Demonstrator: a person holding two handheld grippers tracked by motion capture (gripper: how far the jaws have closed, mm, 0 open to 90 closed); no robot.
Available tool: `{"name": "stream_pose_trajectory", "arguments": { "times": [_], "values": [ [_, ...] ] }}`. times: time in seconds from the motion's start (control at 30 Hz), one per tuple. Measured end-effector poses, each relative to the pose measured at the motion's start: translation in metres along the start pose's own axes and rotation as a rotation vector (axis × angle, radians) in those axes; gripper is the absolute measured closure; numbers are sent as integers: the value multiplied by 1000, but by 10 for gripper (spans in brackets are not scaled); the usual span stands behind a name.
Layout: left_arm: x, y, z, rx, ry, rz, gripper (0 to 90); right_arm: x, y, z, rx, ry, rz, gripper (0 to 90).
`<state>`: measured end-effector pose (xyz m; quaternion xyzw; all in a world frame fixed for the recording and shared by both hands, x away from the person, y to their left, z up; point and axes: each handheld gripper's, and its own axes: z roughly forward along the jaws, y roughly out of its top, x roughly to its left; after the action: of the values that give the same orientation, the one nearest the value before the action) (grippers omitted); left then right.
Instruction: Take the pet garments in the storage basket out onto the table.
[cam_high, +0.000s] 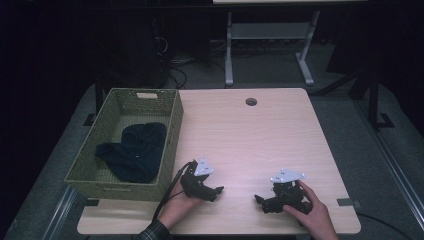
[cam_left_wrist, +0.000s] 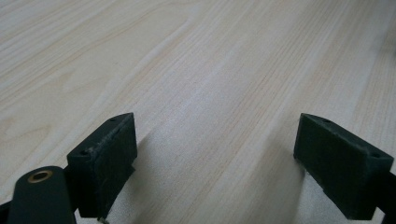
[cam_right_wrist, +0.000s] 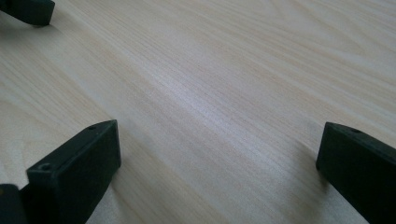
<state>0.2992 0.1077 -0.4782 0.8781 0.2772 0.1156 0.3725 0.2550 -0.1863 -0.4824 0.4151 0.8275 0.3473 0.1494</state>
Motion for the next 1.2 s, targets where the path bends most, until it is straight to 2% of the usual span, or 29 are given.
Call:
{"name": "stream_pose_trajectory", "arguments": {
  "times": [0.43,0.63,0.87,1.2],
  "values": [
    [1,0,0,-1,-6,6,127,0,0,0,0,-1,3,0],
    [0,2,-1,16,-18,5,133,0,0,0,-1,-1,3,0],
    [-1,5,-3,37,-13,14,136,0,0,0,0,0,3,0],
    [2,9,-12,18,-3,9,137,0,0,0,-1,-1,3,0]
  ]
}}
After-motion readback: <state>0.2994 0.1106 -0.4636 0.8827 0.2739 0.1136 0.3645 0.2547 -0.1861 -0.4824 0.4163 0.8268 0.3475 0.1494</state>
